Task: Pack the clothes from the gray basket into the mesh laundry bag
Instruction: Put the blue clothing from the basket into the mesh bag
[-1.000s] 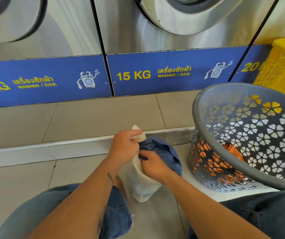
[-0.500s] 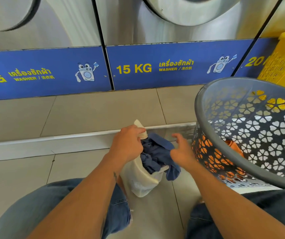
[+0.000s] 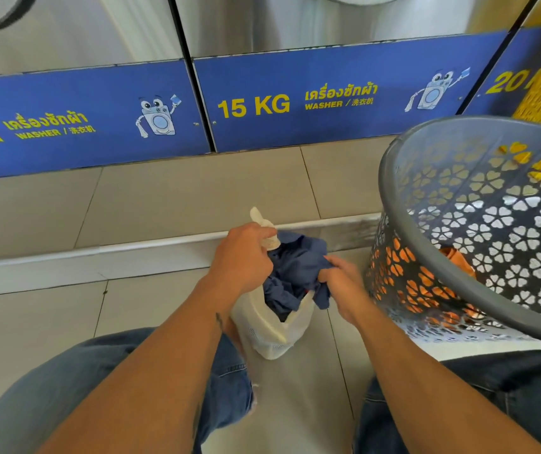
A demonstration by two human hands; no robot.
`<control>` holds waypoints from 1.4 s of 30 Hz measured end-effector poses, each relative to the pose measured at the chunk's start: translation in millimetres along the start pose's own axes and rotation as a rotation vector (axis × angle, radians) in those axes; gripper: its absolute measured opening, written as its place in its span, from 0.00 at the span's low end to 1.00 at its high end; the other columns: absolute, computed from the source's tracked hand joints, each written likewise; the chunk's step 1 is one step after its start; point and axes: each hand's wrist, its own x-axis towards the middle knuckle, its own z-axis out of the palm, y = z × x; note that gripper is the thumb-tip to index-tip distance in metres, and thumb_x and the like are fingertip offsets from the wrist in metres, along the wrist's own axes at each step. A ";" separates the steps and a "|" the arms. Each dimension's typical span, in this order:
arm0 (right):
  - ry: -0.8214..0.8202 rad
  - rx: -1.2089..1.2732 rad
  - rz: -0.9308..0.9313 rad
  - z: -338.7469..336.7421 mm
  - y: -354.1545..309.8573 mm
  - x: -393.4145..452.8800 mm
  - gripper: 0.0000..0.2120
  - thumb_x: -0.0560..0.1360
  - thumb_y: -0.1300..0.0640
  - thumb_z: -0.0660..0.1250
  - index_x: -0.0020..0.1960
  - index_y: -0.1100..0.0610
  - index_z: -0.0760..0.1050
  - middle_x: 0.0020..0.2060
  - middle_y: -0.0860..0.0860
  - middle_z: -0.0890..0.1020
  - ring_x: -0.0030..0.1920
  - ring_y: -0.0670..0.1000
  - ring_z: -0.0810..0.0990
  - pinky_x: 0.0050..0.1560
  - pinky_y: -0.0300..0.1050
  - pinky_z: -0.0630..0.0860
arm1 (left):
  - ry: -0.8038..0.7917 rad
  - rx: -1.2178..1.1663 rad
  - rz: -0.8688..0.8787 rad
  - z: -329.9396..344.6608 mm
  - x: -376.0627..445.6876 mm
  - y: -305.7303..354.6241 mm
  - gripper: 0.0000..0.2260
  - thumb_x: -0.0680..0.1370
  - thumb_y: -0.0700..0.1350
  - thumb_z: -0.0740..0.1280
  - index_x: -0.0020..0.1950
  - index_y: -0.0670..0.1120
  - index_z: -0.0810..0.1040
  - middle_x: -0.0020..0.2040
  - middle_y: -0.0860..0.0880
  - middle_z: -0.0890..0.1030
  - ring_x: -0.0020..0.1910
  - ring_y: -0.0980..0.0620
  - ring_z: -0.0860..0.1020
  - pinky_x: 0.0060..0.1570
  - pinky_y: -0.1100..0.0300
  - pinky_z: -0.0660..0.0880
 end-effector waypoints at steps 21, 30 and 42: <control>-0.578 -0.766 -0.154 59.4 -8.0 -43.1 0.11 0.72 0.66 0.62 0.51 0.57 0.79 0.46 0.54 0.82 0.45 0.51 0.76 0.45 0.44 0.73 | 0.132 -0.108 -0.024 -6.0 -9.6 -17.4 0.22 0.76 0.35 0.62 0.68 0.50 0.76 0.67 0.49 0.75 0.63 0.47 0.74 0.61 0.57 0.71; -0.088 -0.685 -0.349 34.7 -18.7 -24.0 0.21 0.70 0.61 0.63 0.61 0.50 0.72 0.55 0.50 0.75 0.53 0.53 0.78 0.50 0.50 0.78 | 0.089 -0.079 -0.015 -4.6 -3.9 -7.9 0.23 0.76 0.36 0.63 0.69 0.51 0.74 0.68 0.50 0.74 0.64 0.46 0.73 0.63 0.54 0.71; -0.457 -0.925 -0.286 68.3 -17.2 -5.3 0.17 0.78 0.50 0.60 0.65 0.53 0.74 0.62 0.52 0.79 0.61 0.55 0.77 0.64 0.52 0.72 | 0.063 -0.138 0.031 -5.8 -1.5 -12.3 0.21 0.76 0.35 0.62 0.67 0.51 0.77 0.66 0.52 0.75 0.63 0.49 0.74 0.59 0.63 0.70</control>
